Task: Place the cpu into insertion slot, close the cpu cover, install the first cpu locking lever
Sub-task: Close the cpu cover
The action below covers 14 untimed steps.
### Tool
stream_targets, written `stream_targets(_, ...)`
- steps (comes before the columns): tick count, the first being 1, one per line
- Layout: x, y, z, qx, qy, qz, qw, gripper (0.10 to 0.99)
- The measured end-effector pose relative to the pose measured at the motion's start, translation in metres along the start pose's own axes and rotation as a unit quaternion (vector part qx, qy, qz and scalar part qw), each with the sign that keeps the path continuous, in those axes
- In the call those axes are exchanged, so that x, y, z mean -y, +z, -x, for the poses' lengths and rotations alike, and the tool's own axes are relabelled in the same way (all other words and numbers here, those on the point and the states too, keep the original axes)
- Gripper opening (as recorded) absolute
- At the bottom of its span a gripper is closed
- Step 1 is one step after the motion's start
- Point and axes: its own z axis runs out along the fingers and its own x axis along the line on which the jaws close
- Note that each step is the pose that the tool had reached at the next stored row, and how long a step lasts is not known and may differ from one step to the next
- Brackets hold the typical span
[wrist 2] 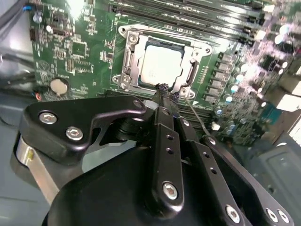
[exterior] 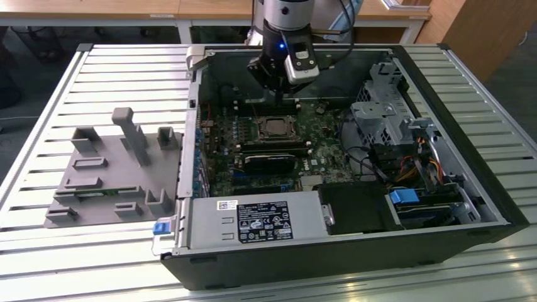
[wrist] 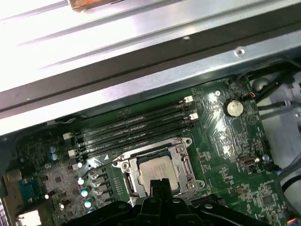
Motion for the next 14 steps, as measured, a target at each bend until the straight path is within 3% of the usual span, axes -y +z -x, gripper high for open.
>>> stream_targets(4,0.0000,0.0002,0.0000,-0.0011,-0.037,0.0002,0.9993,0.106)
stream_targets(7,0.0000,0.0003,0.0000,-0.0018,-0.063,0.0003,0.9980,0.106)
stream_targets(14,0.0000,0.0006,0.0000,-0.0036,-0.127,0.0006,0.9919,0.106)
